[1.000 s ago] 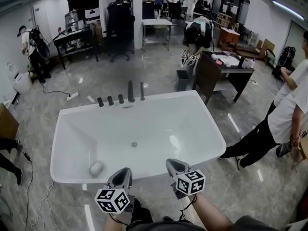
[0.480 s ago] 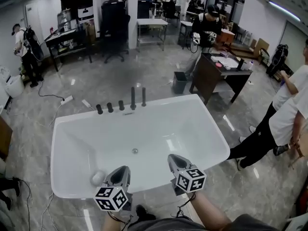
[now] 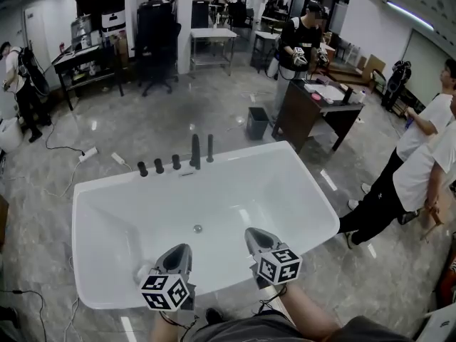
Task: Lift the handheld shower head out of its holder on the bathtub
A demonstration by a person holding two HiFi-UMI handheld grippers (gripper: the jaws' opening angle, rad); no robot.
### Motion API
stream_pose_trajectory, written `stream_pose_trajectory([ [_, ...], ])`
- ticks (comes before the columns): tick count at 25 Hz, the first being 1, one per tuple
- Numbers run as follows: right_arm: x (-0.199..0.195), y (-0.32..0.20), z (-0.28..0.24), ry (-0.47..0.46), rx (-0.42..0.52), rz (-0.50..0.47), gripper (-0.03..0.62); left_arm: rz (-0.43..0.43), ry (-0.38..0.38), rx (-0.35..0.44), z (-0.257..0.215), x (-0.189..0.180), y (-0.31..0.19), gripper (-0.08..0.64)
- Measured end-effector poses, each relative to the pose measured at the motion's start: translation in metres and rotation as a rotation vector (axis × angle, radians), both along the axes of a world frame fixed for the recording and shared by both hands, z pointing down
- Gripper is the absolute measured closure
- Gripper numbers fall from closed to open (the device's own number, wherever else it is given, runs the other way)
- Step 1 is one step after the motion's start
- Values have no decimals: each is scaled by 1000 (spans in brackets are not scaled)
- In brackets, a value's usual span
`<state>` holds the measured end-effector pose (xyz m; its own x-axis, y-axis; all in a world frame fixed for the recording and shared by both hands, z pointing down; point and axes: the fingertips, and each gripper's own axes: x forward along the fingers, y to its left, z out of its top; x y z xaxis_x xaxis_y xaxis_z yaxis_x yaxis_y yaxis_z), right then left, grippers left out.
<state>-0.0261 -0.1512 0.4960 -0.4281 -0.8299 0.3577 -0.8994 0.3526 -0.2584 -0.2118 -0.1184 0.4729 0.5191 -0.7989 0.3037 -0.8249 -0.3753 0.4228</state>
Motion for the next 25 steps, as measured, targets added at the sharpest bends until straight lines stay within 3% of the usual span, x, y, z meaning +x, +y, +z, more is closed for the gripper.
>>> stream_pose_trajectory([
  [13, 9, -15, 12, 27, -27, 19, 558, 38, -24, 18, 6, 8, -23, 541],
  [25, 54, -103, 12, 1, -13, -119, 558, -90, -109, -3, 2, 47, -75, 545],
])
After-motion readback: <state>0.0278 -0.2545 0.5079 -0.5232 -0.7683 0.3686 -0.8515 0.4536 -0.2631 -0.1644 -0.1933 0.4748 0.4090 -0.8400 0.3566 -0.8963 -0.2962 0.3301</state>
